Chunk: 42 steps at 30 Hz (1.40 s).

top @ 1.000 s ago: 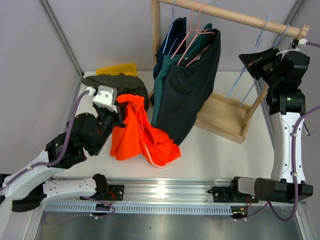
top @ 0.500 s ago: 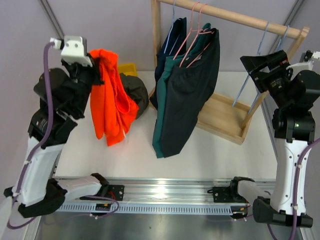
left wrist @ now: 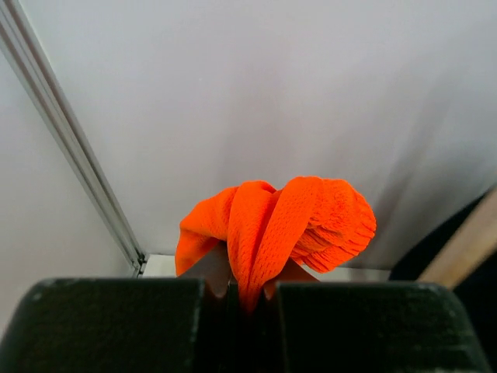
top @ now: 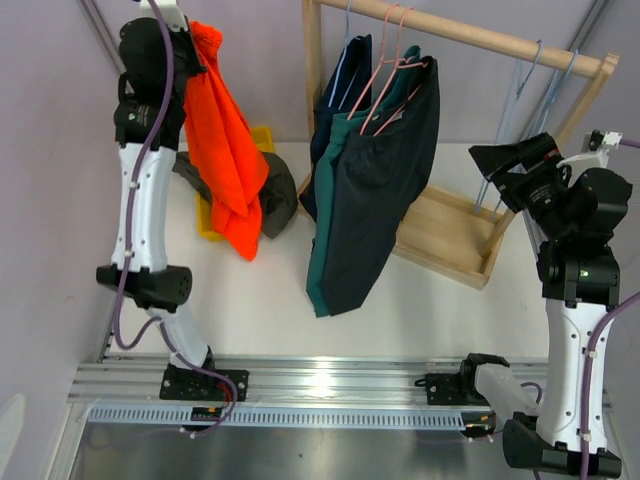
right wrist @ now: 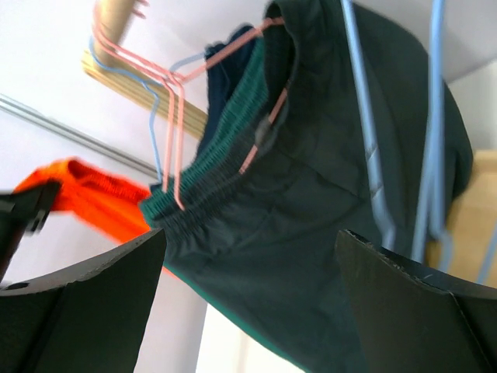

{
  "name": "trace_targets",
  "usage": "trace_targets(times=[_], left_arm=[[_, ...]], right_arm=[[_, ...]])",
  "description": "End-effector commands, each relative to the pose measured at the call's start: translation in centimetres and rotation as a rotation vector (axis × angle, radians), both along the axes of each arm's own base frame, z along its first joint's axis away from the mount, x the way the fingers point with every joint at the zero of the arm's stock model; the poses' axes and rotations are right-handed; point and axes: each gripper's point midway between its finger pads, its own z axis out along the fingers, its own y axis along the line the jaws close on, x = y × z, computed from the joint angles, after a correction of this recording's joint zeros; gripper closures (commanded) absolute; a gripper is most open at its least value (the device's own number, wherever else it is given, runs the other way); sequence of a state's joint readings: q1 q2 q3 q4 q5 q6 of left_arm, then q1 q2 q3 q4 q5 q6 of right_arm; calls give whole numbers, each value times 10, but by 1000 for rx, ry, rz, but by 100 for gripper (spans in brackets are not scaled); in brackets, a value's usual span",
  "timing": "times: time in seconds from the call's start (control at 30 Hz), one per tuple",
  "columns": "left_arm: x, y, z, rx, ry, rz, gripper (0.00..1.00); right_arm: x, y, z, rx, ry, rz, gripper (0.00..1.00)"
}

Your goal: Remove the shorts from the hanger

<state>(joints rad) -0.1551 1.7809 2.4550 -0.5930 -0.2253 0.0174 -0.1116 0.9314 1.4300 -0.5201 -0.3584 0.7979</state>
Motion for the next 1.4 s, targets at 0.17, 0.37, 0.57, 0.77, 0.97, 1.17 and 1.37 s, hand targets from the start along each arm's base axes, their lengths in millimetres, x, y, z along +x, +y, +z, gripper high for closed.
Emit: trace_targets(times=[0.17, 0.37, 0.57, 0.77, 0.97, 1.17, 1.37], left_arm=[[84, 13, -73, -37, 77, 58, 93], [92, 8, -160, -110, 285, 48, 1], [24, -11, -98, -124, 200, -34, 1], [-64, -36, -92, -133, 160, -152, 1], [-134, -48, -95, -176, 91, -244, 0], [-161, -58, -135, -197, 121, -306, 0], [-168, -63, -160, -201, 145, -332, 1]], right_arm=[[-11, 8, -17, -29, 16, 52, 1], [-19, 18, -10, -24, -6, 111, 1], [-33, 42, 31, 3, -158, 258, 1], [2, 82, 41, 109, -167, 407, 1], [57, 125, 51, 31, -171, 420, 1], [126, 136, 34, -16, -119, 347, 1], [163, 161, 24, -38, -112, 339, 2]])
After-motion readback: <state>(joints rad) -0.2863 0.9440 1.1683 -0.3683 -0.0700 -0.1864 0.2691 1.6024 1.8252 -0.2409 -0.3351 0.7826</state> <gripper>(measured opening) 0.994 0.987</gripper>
